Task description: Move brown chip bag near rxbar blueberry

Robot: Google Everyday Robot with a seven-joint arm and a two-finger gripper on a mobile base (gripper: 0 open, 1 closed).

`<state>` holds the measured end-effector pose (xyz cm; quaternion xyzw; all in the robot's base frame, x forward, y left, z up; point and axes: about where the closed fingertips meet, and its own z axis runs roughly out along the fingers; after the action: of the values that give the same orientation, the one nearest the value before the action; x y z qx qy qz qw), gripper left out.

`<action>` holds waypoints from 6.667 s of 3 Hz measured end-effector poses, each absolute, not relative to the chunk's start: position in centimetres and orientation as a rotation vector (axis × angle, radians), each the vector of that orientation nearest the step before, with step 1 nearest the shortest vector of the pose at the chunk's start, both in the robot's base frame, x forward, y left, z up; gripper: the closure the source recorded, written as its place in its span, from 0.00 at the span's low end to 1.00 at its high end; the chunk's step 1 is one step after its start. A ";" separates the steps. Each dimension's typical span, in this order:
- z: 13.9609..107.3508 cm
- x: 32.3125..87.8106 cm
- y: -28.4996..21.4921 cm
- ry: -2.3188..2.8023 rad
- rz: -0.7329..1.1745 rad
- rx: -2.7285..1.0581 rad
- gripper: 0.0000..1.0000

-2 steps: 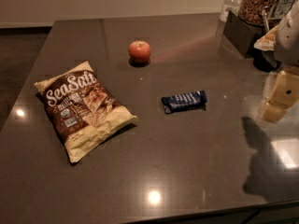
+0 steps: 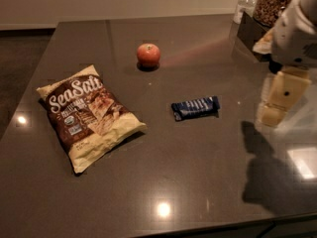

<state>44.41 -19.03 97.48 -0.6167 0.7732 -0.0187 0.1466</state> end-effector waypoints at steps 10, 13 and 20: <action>85.4 48.7 10.5 2.079 0.196 -2.110 0.00; 86.9 50.2 8.7 2.104 0.062 -2.101 0.71; 89.9 53.0 -3.7 2.212 -0.099 -2.047 0.61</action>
Offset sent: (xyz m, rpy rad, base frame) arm 0.0282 0.1363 -0.0433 0.0660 0.1305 0.1195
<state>53.03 -3.72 89.91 -0.6776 0.7320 -0.0327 0.0631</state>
